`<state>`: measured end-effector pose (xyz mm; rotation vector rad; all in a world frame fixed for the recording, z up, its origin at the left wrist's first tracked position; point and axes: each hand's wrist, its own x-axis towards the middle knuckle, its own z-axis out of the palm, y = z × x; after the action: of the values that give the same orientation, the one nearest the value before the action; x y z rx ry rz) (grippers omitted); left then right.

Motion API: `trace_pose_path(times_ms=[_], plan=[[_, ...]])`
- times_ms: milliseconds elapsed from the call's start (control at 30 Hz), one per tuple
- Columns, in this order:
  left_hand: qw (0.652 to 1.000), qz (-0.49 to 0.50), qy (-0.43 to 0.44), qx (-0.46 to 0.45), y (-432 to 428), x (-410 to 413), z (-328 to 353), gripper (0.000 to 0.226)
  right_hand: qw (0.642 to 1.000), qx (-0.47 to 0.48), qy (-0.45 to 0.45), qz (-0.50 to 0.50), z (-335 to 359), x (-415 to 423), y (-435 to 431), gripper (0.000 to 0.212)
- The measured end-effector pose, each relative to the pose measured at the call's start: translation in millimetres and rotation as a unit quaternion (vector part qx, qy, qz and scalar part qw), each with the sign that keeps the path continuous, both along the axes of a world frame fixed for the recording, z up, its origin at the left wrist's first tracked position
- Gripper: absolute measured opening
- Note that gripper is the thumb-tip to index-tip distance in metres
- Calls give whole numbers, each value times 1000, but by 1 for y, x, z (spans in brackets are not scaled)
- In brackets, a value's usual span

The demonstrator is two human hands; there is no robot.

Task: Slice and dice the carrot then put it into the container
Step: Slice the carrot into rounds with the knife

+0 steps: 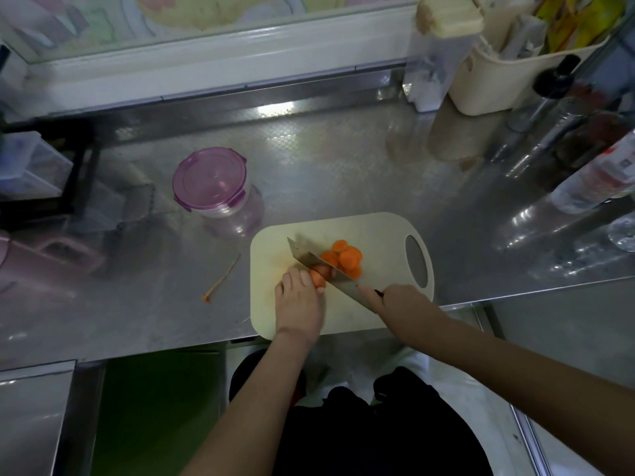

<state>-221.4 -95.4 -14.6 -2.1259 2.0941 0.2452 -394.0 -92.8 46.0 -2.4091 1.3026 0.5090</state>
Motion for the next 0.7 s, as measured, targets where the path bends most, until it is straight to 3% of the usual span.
trace_pose_path(times_ms=[233,367,500,600,700], plan=[[1000,2,-4,-10,1,-1,-4,33,999,-6,19,-37,-9,16,-2,67],[1000,-6,-11,-7,2,-1,-5,33,998,-8,-30,-62,-15,36,-13,63],[1000,-11,-18,10,3,-2,0,35,978,64,-78,-185,-26,54,-19,42],[1000,6,-20,-8,2,-3,4,39,926,101,-184,-315,-32,57,-20,60],[1000,5,-12,-17,2,-4,4,29,927,107,-170,-317,-33,55,-24,54]])
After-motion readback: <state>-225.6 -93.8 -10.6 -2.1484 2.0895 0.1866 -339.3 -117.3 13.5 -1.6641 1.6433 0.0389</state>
